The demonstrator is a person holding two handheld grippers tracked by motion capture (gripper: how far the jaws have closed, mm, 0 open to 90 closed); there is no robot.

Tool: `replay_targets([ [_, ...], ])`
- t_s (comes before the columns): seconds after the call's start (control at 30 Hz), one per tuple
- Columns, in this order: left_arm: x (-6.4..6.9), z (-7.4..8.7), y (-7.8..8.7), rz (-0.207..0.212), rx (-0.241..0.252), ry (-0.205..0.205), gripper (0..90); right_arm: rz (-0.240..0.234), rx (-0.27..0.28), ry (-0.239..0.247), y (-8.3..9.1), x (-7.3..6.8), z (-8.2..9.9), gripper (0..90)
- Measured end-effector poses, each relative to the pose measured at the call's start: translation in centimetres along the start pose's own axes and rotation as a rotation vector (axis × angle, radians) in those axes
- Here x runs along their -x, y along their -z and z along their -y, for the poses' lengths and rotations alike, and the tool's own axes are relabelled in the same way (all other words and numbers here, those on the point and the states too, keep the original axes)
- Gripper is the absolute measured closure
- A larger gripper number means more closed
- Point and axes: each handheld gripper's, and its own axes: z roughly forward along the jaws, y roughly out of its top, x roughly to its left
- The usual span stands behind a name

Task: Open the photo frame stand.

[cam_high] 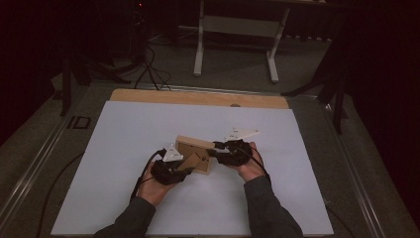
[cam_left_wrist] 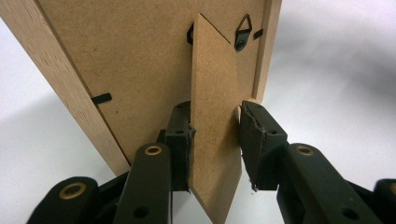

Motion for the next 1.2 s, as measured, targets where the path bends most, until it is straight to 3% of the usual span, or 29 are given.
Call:
replay_targets([
  [0.37,-0.1,0.1,-0.7,-0.037,-0.009,-0.003,68.1,0.002,-0.013,0.022,-0.4,-0.3,-0.6,57.1],
  [0.57,0.1,0.2,-1.0,-0.041,-0.024,-0.022,70.0,-0.038,-0.024,0.032,-0.7,-0.7,-0.6,53.4],
  [0.8,-0.6,0.5,-0.8,0.017,0.009,0.049,71.4,-0.046,-0.026,0.033,-0.7,-0.8,-0.5,53.0],
  [1.2,-1.3,1.5,-0.5,0.119,0.033,0.138,69.3,-0.091,-0.024,0.032,-0.8,-1.4,-0.1,49.2],
])
